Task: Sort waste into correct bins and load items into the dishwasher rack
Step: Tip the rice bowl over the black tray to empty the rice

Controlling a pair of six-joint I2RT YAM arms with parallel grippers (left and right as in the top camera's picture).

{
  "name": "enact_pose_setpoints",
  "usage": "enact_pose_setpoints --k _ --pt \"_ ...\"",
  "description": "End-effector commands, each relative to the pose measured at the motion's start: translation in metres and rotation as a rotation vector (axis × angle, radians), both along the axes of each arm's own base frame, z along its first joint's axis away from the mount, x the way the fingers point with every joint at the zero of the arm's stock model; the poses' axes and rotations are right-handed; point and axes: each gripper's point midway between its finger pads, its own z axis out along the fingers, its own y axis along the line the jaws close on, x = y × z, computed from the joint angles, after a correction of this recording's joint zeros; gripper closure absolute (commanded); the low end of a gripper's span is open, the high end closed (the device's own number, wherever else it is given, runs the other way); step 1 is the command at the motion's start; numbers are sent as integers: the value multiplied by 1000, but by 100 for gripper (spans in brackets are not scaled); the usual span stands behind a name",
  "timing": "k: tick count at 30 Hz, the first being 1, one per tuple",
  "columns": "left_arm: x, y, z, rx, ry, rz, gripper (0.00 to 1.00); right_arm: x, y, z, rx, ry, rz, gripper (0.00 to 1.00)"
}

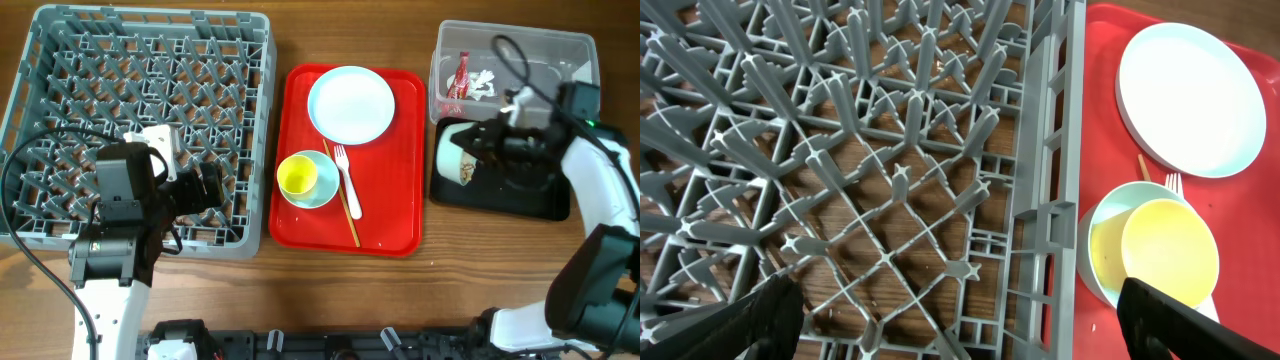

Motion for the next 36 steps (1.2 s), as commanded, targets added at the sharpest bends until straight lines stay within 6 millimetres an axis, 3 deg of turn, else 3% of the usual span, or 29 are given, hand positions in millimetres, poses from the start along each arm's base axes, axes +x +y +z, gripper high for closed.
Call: enact_pose_setpoints --k 1,11,23,28,36 --pt "3 1 6 -7 -13 8 0 -5 -5 19 261 -87 -8 96" --pt "3 1 6 -7 -13 8 0 1 -52 35 611 -154 -112 96" --pt "3 1 6 -7 -13 8 0 18 -105 40 690 -24 -238 96" --pt "3 1 6 -7 -13 8 0 22 -101 43 686 -19 -219 96" --pt "1 1 5 -7 -5 8 0 33 -63 37 615 -42 -127 96"
